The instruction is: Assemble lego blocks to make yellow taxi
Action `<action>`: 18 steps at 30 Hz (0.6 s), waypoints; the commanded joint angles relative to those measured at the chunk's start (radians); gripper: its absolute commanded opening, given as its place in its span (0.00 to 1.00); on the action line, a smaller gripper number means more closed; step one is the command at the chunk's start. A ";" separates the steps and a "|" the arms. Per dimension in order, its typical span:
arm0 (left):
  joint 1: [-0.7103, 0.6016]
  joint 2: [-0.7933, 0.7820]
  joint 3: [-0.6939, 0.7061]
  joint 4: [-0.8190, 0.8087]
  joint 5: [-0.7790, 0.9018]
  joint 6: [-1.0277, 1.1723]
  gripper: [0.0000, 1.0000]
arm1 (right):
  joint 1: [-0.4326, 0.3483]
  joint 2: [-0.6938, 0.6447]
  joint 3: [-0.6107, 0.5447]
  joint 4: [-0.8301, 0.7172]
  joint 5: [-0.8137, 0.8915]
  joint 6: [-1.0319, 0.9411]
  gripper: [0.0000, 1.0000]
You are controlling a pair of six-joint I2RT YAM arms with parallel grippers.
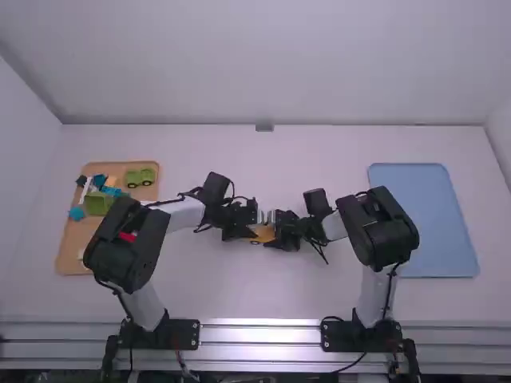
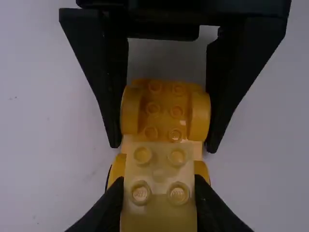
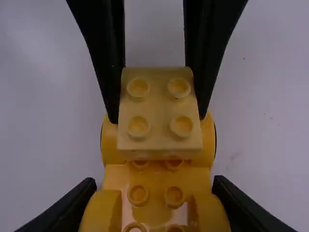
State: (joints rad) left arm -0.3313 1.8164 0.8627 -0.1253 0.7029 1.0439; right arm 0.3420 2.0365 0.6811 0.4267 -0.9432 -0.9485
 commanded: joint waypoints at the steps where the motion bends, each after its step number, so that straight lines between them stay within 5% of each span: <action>1: -0.002 0.004 -0.014 0.015 -0.005 -0.008 0.14 | 0.006 0.012 -0.008 -0.015 0.019 0.005 0.53; 10: -0.002 0.004 -0.046 0.053 -0.004 -0.008 0.26 | 0.006 0.012 -0.008 -0.015 0.021 0.005 0.53; 12: -0.002 0.004 -0.043 0.051 -0.004 -0.007 0.14 | 0.006 0.012 -0.008 -0.015 0.020 0.005 0.53; 18: -0.002 0.004 -0.023 0.021 -0.004 -0.007 0.06 | 0.006 0.012 -0.008 -0.015 0.021 0.005 0.53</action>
State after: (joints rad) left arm -0.3313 1.8164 0.8413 -0.0860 0.7231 1.0409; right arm 0.3420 2.0365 0.6811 0.4263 -0.9428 -0.9493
